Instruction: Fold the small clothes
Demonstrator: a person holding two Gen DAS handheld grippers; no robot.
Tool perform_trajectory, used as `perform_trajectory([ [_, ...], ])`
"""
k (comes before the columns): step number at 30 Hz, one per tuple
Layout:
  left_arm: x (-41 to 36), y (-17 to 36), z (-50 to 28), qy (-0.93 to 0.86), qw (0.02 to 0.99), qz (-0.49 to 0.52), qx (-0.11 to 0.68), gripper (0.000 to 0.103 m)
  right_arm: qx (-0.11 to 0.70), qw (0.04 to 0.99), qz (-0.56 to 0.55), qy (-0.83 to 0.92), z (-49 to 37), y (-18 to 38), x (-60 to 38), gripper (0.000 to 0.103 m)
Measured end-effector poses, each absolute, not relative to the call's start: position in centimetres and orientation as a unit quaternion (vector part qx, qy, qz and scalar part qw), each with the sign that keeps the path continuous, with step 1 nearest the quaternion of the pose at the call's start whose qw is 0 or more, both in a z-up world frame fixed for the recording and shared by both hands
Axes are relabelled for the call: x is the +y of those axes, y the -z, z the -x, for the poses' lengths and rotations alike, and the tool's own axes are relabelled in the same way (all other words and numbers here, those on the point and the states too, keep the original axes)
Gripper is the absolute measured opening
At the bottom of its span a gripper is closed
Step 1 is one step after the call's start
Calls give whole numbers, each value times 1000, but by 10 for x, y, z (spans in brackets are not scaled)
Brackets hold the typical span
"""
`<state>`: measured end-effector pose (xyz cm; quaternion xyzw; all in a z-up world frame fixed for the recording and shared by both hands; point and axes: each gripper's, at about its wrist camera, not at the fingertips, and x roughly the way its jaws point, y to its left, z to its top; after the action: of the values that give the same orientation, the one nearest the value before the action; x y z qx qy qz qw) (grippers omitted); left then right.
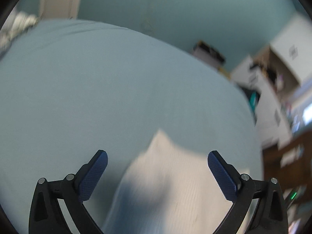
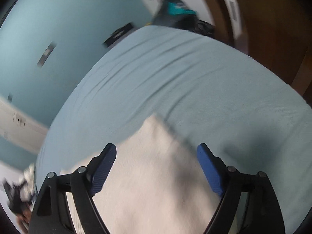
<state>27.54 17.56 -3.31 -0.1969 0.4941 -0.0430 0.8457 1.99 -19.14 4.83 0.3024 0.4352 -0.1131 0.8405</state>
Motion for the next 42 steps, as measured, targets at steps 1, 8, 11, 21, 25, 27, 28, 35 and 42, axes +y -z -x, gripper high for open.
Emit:
perform_trajectory([
  [1,166,30,-257,46,847,176,499,103,443,845,-286,93,-10,-53,-175,83],
  [8,69,96,-178,106,781,42,613,103,482,868,-120,-9,40,-58,-46,83],
  [11,51,141,-169,67,770,-52,632,103,512,857,-39,-41,43,-43,-3,83],
  [21,97,151,-188,11,795,-71,603,103,598,798,-26,69,44,-2,-49,91],
  [25,111,139,-191,-14,805,-70,589,103,567,802,-100,158,62,-18,-101,90],
  [27,122,126,-193,-38,819,-75,567,103,538,810,-104,208,76,-36,-115,92],
  [28,123,119,-190,-51,825,-80,557,103,526,813,-123,218,84,-44,-122,92],
  [35,111,69,-157,-1,869,-85,487,103,529,780,-293,164,129,-45,-143,92],
  [42,69,121,-145,107,806,-124,569,103,592,764,-207,151,81,-15,-98,92],
])
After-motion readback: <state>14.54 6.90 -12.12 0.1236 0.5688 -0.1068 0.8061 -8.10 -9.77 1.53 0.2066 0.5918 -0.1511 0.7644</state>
